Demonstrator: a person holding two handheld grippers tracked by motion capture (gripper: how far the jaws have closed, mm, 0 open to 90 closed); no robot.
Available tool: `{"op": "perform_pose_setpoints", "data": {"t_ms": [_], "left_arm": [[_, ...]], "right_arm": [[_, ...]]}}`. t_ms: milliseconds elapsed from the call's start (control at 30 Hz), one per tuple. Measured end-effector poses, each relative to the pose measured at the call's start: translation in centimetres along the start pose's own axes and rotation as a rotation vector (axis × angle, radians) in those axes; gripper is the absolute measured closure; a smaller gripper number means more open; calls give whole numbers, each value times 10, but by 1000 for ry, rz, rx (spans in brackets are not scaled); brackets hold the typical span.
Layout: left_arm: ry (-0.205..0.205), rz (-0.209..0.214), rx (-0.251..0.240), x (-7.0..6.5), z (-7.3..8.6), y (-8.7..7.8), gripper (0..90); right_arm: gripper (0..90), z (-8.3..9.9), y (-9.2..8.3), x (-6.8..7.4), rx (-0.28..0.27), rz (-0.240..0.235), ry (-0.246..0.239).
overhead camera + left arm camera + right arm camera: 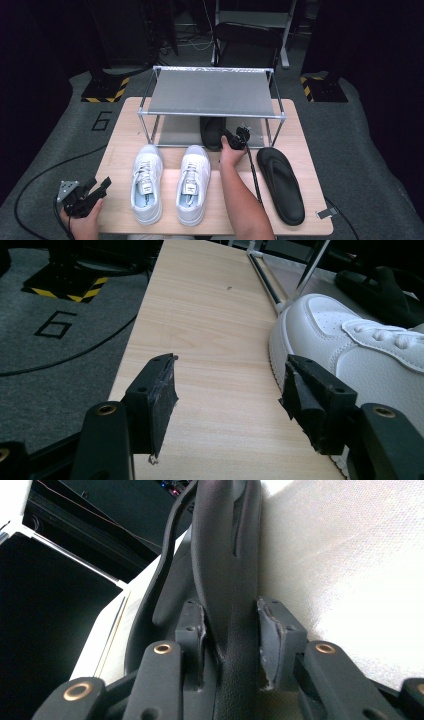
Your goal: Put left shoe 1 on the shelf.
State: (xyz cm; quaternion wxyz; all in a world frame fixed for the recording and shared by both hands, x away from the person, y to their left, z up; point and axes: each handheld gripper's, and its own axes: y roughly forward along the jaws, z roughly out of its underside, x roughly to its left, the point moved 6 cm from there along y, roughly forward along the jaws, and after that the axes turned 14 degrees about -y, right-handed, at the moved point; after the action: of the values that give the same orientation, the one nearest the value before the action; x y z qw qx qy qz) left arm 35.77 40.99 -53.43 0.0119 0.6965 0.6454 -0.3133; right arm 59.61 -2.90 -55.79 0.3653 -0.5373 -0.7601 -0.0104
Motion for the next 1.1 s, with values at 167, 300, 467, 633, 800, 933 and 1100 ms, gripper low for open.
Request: {"op": "perform_pose_setpoints", "data": {"t_ms": [167,300,467,633,800,933,1100], "left_arm": [[-3,3,-3,0,-1,-1,378],[-5,3,-4,0,0,0,377],[-1,5,-8,-1,0,0,378],[0,2,-7,-1,-1,-1,380],[4,6,-7,-2,-1,0,392],[11,10,1,-5,-1,0,393],[8,5,0,-6,-1,1,393]], "right_arm": [[570,0,1,1,-14,-39,17],[468,0,0,2,-20,-20,-21],[442,-3,-4,3,-20,18,-61],[438,-6,-13,6,-7,28,-79],[445,-3,-32,15,-12,18,-167],[434,3,-56,23,1,3,-193],[439,11,-73,23,21,-22,-208]]}}
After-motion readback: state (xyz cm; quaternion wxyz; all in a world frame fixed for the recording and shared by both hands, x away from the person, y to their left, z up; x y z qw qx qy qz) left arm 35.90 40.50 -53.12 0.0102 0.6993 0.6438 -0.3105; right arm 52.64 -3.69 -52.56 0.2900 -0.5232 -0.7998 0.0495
